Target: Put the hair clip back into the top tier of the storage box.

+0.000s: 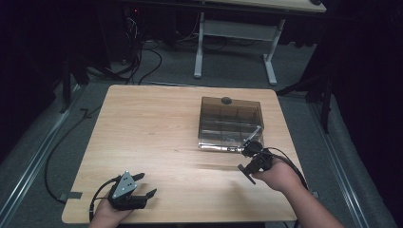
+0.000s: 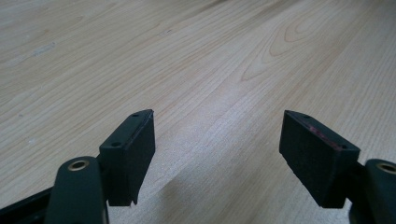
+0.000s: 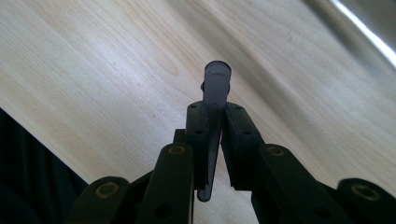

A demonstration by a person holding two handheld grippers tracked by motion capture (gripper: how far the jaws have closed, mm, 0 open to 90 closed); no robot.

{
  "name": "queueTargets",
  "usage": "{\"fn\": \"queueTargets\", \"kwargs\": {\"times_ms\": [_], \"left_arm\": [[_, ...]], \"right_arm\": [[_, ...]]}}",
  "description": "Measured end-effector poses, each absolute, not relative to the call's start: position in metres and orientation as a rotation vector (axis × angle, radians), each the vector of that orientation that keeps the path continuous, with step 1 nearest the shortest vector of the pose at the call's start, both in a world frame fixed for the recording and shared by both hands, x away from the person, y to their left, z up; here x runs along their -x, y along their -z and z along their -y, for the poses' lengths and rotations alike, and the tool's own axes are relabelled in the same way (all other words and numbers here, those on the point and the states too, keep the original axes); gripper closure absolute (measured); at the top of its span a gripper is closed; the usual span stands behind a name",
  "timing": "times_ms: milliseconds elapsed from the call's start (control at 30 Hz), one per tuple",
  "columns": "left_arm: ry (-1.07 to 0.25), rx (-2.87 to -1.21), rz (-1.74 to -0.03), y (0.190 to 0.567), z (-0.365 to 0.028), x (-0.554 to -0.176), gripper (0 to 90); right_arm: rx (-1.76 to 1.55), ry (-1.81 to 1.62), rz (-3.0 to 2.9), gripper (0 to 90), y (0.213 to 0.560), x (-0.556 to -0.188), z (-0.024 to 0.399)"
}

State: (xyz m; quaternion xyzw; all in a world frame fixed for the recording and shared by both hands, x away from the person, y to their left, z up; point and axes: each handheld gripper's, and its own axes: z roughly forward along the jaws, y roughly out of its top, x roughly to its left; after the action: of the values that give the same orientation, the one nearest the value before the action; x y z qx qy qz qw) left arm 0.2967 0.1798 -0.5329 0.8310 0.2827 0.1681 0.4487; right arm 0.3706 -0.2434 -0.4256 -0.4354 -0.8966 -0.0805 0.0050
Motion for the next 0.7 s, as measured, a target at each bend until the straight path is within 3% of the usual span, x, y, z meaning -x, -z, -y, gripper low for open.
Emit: {"fn": "queueTargets", "kwargs": {"times_ms": [700], "left_arm": [[-0.427, -2.053, -0.696, 0.533, -0.179, -0.296, 27.3]], "right_arm": [[1.346, 0.252, 2.838, 81.6, 0.383, -0.39, 0.239]]}}
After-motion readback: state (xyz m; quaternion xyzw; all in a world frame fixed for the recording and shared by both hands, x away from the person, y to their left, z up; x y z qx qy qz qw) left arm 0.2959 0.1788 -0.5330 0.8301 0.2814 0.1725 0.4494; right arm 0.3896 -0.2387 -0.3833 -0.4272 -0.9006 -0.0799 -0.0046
